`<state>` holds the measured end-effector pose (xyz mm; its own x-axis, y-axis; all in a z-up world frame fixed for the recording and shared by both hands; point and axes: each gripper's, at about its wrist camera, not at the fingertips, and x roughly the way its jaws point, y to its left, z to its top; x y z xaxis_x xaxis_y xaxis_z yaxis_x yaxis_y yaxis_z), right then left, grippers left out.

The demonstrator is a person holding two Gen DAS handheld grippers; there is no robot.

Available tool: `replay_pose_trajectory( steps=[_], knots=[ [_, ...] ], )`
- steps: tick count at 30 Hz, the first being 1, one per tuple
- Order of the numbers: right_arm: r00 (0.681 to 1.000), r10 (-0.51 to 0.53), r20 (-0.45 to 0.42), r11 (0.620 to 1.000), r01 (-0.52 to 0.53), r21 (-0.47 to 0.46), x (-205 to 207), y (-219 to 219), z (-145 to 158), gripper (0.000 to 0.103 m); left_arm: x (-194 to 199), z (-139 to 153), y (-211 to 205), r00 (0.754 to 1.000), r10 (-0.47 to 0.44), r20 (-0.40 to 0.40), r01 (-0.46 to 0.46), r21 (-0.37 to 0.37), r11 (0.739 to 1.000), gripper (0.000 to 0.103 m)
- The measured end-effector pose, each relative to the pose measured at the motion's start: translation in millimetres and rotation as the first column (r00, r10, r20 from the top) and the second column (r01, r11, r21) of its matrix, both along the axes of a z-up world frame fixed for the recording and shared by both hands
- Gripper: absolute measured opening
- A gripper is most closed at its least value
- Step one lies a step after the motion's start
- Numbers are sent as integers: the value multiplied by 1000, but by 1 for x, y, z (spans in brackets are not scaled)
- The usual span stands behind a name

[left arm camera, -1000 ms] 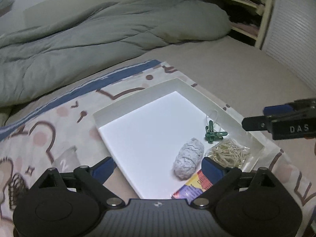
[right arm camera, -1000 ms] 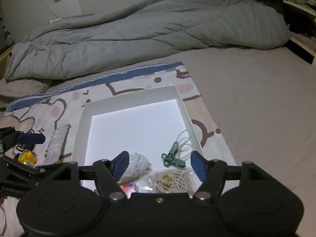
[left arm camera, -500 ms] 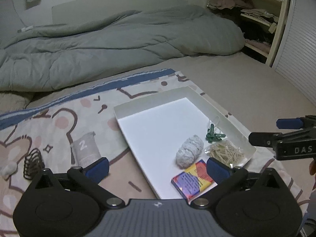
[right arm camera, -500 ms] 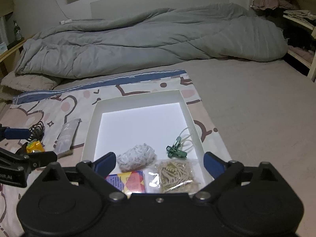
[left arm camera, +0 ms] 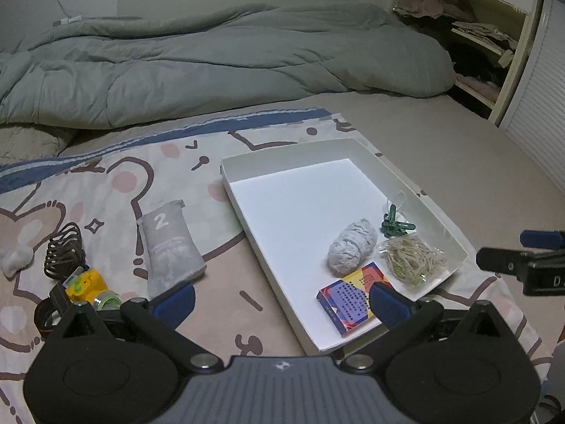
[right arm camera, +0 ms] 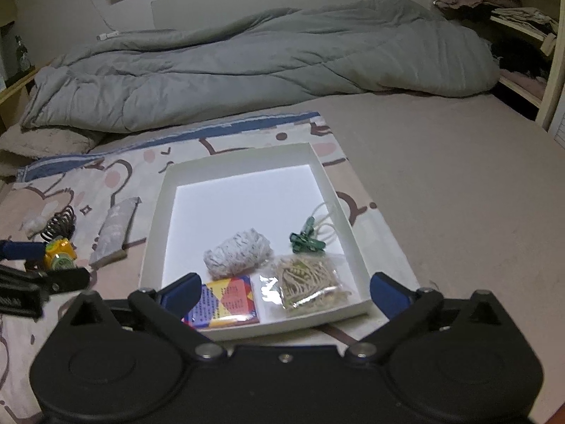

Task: Organize objects
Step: 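Withdraw both tools from the tray back over the bed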

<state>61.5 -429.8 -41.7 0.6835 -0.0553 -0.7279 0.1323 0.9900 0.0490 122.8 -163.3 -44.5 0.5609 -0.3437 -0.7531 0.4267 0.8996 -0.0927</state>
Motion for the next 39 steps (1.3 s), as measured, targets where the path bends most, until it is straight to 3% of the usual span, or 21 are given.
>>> replay_pose_trajectory(
  steps=[21,39],
  knots=[
    [1000,28,-9,999,-29,-24,8,15,-4,103,5,3,17,999,27,17,-27,-12,1000,103],
    [997,78,-8,997,-78,-20,29,49,-2,103,10,11,65,992,126,29,-126,-25,992,103]
  ],
)
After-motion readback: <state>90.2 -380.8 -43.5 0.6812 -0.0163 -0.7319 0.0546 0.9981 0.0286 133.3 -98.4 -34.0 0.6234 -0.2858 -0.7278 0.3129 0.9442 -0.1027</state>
